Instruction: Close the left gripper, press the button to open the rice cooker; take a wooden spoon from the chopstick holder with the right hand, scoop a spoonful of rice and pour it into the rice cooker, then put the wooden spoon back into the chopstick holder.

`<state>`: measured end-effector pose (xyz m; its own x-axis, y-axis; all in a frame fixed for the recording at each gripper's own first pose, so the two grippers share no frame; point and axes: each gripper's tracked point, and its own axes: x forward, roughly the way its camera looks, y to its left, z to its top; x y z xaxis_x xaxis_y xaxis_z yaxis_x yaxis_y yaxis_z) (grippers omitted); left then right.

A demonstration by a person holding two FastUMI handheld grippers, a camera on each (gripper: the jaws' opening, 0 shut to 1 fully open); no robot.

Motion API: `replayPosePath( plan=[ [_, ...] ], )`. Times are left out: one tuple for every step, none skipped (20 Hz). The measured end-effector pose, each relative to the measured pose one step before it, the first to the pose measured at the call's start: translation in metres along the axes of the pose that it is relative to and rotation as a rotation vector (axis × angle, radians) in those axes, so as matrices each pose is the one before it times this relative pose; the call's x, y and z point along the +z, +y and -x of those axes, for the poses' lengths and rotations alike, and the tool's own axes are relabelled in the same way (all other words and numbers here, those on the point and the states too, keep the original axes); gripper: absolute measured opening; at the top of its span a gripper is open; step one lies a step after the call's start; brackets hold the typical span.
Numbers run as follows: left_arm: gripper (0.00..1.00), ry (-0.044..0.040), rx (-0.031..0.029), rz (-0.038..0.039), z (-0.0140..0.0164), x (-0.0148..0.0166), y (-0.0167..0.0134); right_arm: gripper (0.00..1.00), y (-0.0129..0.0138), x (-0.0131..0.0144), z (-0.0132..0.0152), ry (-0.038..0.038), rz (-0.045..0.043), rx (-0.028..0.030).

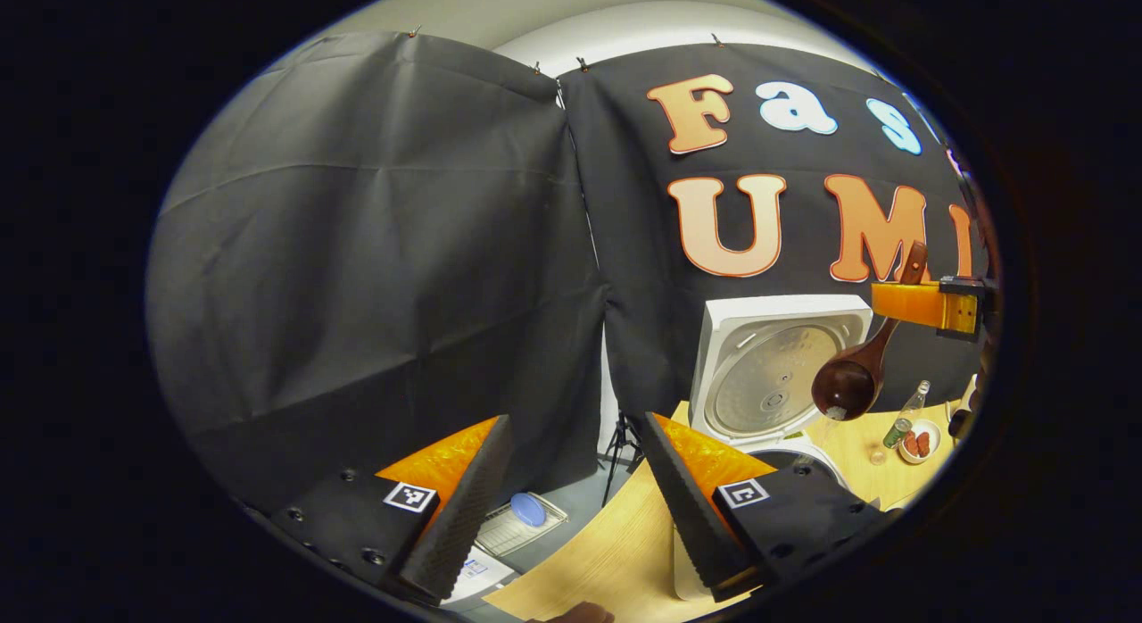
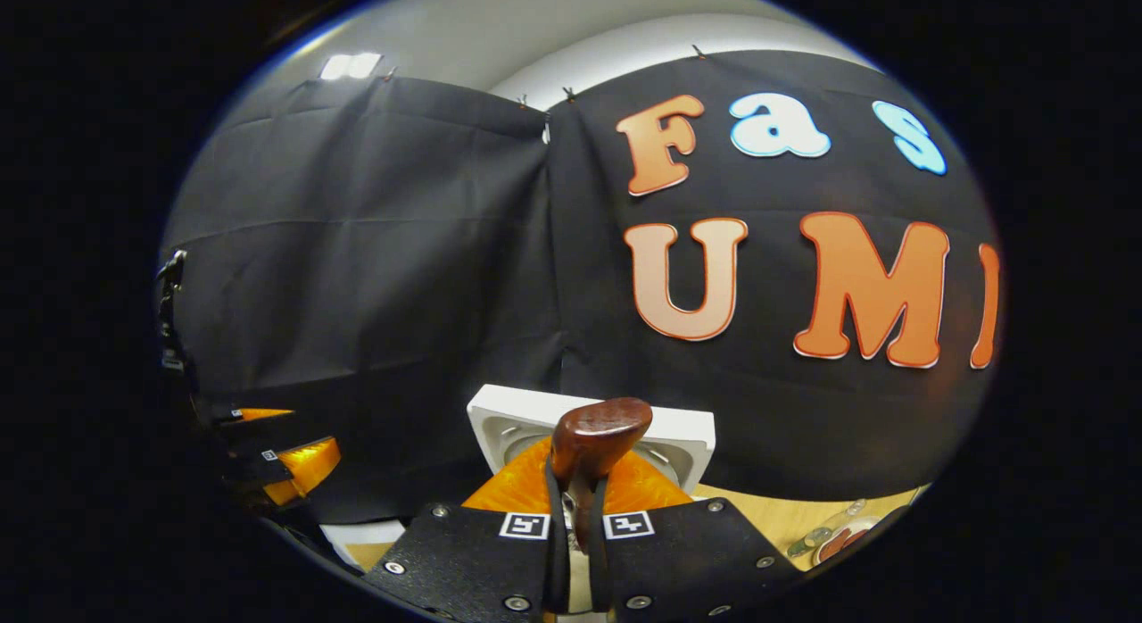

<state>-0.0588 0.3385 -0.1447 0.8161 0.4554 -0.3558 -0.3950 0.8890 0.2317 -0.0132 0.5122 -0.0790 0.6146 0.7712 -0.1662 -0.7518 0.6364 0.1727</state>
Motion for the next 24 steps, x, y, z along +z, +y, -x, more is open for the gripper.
replayPosePath(
  plan=[
    [0.99,0.00004,0.00033,0.00025,0.00210,-0.00127,-0.00061,0.08,0.00416,0.00116,0.00257,-0.00788,0.02352,0.01030],
    [0.94,0.00130,-0.00171,0.00008,-0.00001,0.00091,-0.00117,0.08,0.00155,0.00118,0.00166,-0.00606,0.02227,-0.00138],
    [0.95,-0.00085,0.00100,-0.00112,-0.00130,0.00067,-0.00169,0.08,0.00094,0.00106,0.00223,-0.00535,0.01884,0.00166],
    [0.94,0.00027,-0.00048,-0.00083,0.00002,0.00081,-0.00152,0.08,-0.00044,0.00268,0.00328,-0.00559,0.00803,-0.00035],
    [0.99,-0.00120,0.00030,-0.00156,0.00215,-0.00060,-0.00027,0.07,-0.00090,0.00000,0.00193,-0.00111,-0.00483,0.00159],
    [0.95,-0.00134,0.00044,-0.00136,0.00162,0.00102,-0.00169,0.08,-0.00121,0.00000,0.00287,0.00250,-0.00889,0.00126],
    [0.99,-0.00049,0.00166,-0.00262,0.00164,0.00063,-0.00096,0.08,-0.00410,0.00020,0.00152,0.00481,-0.01379,-0.00743],
    [0.99,-0.00337,0.00141,-0.00033,0.00129,0.00148,-0.00227,0.08,-0.00509,-0.00106,0.00243,0.00187,-0.01607,-0.00714],
    [0.99,-0.00241,-0.00051,0.00142,0.00185,0.00098,-0.00228,0.08,-0.00775,-0.00120,0.00450,0.00317,-0.02581,-0.01215],
    [0.99,-0.00239,-0.00083,0.00313,0.00335,0.00149,-0.00318,0.08,-0.00959,-0.00128,0.00758,0.00589,-0.03233,-0.00850],
    [0.99,0.00039,-0.00125,0.00061,0.00343,0.00144,-0.00199,0.08,-0.00838,-0.00050,0.00844,0.00343,-0.03565,-0.00811],
    [0.99,-0.00018,-0.00180,0.00162,0.00290,0.00078,-0.00469,0.08,-0.01007,-0.00226,0.00631,0.00567,-0.03157,-0.01123],
    [0.99,-0.00097,-0.00511,0.00027,0.00134,0.00159,-0.00563,0.08,-0.01237,-0.00133,0.00879,0.00560,-0.02721,-0.01579],
    [0.95,-0.00229,-0.00306,-0.00232,0.00168,0.00140,-0.00609,0.08,-0.01322,-0.00371,0.00865,0.00437,-0.02279,-0.01869],
    [0.99,-0.00315,-0.00247,-0.00219,0.00300,0.00386,-0.00585,0.08,-0.01484,-0.00240,0.01040,0.00502,-0.02047,-0.02021],
    [0.99,-0.00104,-0.00320,0.00109,0.00244,0.00299,-0.00732,0.08,-0.01575,-0.00299,0.01128,0.00790,-0.02229,-0.02142],
    [0.99,-0.00062,-0.00655,0.00414,0.00332,-0.00059,-0.00730,0.08,-0.01613,-0.00275,0.01166,0.00422,-0.02022,-0.02044],
    [0.95,0.00094,-0.00847,0.00282,0.00339,0.00136,-0.00998,0.08,-0.01628,-0.00360,0.00972,0.00425,-0.01991,-0.02643],
    [0.99,0.00038,-0.00570,0.00163,0.00228,0.00098,-0.00871,0.08,-0.01829,-0.00486,0.01061,0.00974,-0.01568,-0.02913],
    [0.99,0.00128,-0.00780,0.00039,0.00324,0.00055,-0.00863,0.08,-0.01942,-0.00502,0.01084,0.00829,-0.01196,-0.03319],
    [0.99,0.00051,-0.00769,0.00080,0.00415,0.00052,-0.00797,0.08,-0.02061,-0.00540,0.01040,0.00965,-0.00764,-0.03343],
    [0.95,0.00483,-0.01248,-0.00069,0.00178,0.00053,-0.00988,0.08,-0.02180,-0.00721,0.01246,0.01270,-0.00718,-0.03420],
    [0.99,0.00582,-0.00852,-0.00073,0.00195,-0.00094,-0.00940,0.08,-0.02213,-0.00717,0.01095,0.01446,-0.01007,-0.03476],
    [0.94,0.00251,-0.00548,-0.00073,0.00162,0.00102,-0.00864,0.08,-0.02155,-0.00814,0.00930,0.01347,-0.01345,-0.03633]
  ],
)
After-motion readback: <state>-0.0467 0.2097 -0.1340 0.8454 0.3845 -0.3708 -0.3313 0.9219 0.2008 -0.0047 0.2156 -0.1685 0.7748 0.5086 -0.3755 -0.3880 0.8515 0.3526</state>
